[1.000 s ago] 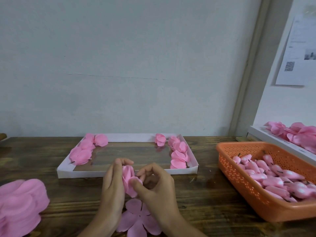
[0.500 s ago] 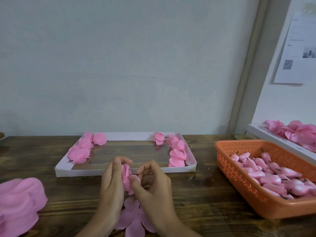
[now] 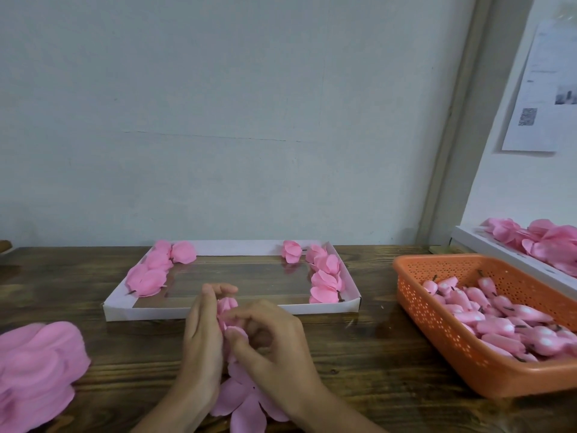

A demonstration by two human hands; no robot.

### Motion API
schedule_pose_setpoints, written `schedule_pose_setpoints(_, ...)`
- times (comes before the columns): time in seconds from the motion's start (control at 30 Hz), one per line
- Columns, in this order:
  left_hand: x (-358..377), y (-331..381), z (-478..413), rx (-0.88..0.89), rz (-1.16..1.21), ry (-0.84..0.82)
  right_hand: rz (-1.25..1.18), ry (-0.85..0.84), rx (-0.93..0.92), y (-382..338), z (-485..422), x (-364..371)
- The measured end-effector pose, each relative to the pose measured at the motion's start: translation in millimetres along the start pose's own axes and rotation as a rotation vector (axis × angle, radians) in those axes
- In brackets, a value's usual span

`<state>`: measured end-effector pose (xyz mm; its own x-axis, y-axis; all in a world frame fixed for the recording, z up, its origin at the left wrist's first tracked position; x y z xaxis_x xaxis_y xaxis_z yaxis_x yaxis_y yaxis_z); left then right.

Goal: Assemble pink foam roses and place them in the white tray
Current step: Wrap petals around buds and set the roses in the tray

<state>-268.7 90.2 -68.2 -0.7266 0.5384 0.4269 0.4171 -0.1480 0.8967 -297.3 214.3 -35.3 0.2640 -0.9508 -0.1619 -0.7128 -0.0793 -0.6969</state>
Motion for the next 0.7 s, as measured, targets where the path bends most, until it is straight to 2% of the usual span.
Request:
schedule_pose_setpoints(0.23,1.5,-1.4,1.2,-0.008,0.028,-0.015,0.235,-0.123,-0.123,-4.5,-4.8,3.5)
schedule_pose_setpoints(0.43,1.1,-12.4,-1.4,-0.073,0.005,-0.014,0.234,-0.08,-0.078,2.5,-2.8,1.0)
schedule_pose_setpoints(0.53,-1.8,-13.1,-3.8,-0.051,-0.022,0.001,0.266,-0.066,-0.074,2.1,-5.2,-0.9)
schedule_pose_setpoints(0.7,0.2,-12.2,-3.8,-0.077,0.008,-0.027,0.296,-0.165,-0.133,-6.1,-9.3,2.4)
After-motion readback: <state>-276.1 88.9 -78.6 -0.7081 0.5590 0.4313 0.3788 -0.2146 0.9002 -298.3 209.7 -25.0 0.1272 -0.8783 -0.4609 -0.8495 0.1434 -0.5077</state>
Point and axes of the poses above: each hand's wrist, its own z-axis away from the middle knuckle, its own x-axis out of the palm, y = z × x, the point moved 7 cm from there along -z, towards the middle knuckle, and after that the axes turned 13 degrees about y, right-handed, at the moved point
